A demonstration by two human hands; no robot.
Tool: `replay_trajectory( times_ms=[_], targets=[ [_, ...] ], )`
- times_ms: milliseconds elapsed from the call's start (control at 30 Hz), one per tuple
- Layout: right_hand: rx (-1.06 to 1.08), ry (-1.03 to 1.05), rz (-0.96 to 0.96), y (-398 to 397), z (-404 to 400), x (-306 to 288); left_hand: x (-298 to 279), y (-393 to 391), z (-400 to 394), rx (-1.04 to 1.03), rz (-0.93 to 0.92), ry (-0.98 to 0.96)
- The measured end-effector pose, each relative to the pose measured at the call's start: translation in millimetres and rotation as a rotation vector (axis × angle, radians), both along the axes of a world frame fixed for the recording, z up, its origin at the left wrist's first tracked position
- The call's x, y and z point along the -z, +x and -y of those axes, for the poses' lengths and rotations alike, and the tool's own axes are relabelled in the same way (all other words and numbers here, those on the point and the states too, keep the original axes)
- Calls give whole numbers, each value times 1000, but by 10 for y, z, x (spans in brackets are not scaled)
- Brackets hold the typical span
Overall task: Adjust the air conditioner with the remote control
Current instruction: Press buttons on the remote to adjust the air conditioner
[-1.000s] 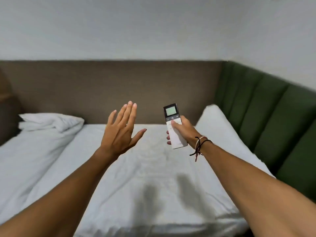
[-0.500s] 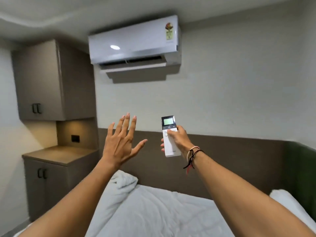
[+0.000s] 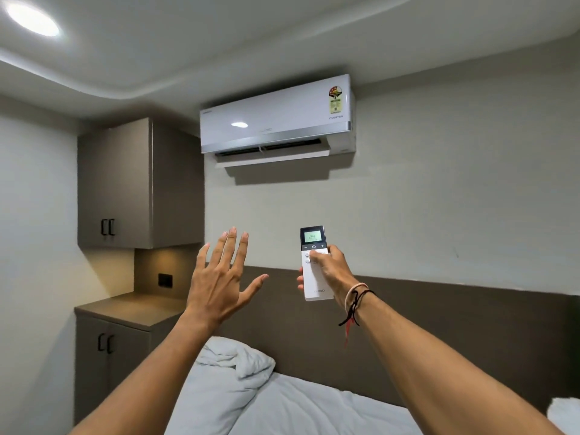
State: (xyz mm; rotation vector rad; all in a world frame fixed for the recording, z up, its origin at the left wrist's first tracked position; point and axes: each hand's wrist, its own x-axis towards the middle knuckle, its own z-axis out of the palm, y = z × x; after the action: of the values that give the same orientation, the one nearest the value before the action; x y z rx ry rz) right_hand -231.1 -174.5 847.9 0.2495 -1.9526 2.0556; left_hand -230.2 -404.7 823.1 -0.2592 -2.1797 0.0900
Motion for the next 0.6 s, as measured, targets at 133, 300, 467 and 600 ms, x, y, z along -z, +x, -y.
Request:
replay_trajectory(
  times_ms=[133,300,467,600],
  targets=[
    [-1,4,-11,-12,28,-45,-27,1,11,-3,6,-9],
    [2,0,-11,-16,53,-76,-57,-25,8,0,0,-18],
    [25,10,-20,-27,42,-96,-122,-44,-12,25,-8,-16],
    [48,-1,-29,-51,33,-122,-141,-54,-3,33,-20,-15]
  ],
)
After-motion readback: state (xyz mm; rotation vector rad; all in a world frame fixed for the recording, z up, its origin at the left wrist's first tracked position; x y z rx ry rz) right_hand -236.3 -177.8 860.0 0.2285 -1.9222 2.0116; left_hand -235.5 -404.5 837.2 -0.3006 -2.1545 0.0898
